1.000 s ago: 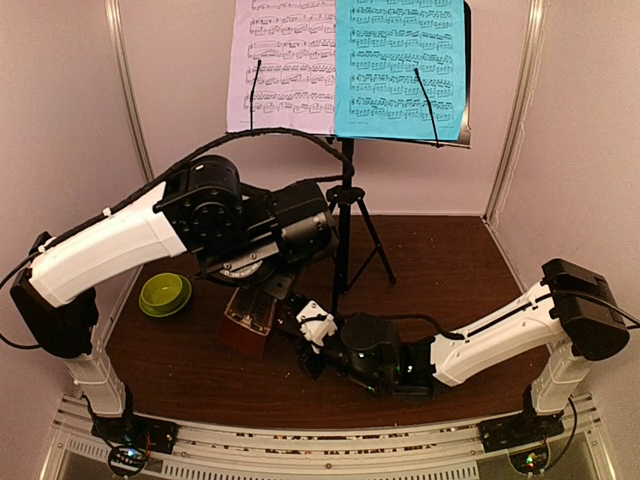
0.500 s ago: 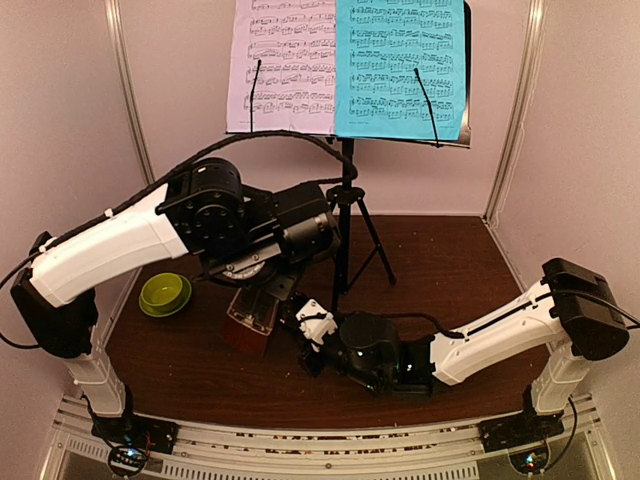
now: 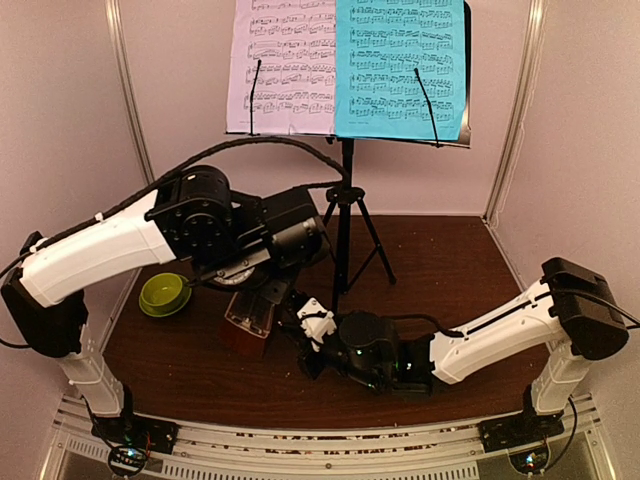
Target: Set up the instrument practice props
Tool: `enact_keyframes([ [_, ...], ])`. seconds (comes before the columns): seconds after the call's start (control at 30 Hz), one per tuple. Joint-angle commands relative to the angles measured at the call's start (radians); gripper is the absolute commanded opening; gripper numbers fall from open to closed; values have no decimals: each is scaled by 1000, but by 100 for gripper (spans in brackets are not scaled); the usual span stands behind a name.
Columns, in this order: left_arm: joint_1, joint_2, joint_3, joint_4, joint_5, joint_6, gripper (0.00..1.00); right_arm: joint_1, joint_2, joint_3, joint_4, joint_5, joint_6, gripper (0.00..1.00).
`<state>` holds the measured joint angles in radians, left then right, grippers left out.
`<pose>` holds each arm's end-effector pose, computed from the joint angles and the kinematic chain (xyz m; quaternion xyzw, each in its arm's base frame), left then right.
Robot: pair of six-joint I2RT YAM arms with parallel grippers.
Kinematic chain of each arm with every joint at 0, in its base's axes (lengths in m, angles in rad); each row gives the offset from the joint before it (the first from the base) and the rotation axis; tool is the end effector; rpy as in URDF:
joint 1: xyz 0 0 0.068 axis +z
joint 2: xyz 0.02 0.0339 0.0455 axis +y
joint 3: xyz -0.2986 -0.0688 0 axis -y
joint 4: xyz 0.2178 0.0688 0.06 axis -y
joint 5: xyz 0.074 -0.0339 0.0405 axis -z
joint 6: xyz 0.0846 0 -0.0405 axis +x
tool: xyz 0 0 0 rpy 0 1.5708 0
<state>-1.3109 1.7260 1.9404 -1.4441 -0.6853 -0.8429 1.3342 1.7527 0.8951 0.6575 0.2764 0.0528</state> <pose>0.1321 -0.2886 0.3820 0.1598 0.9161 0.0162 0.3673 0.1195 0.3972 0.2508 -0.3885 0.6669 0.3187 0.5503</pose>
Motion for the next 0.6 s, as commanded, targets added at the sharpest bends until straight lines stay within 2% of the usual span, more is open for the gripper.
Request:
enact_keyframes([
  [0.0,1,-71,-16,75,-36,9,0,-31,-16,-19,54,-62,98,0],
  [0.33,0,-121,-83,141,-43,15,0,-126,2,-52,193,-322,360,0],
  [0.57,-3,-138,-110,175,-37,31,0,-166,34,-53,270,-438,490,0],
])
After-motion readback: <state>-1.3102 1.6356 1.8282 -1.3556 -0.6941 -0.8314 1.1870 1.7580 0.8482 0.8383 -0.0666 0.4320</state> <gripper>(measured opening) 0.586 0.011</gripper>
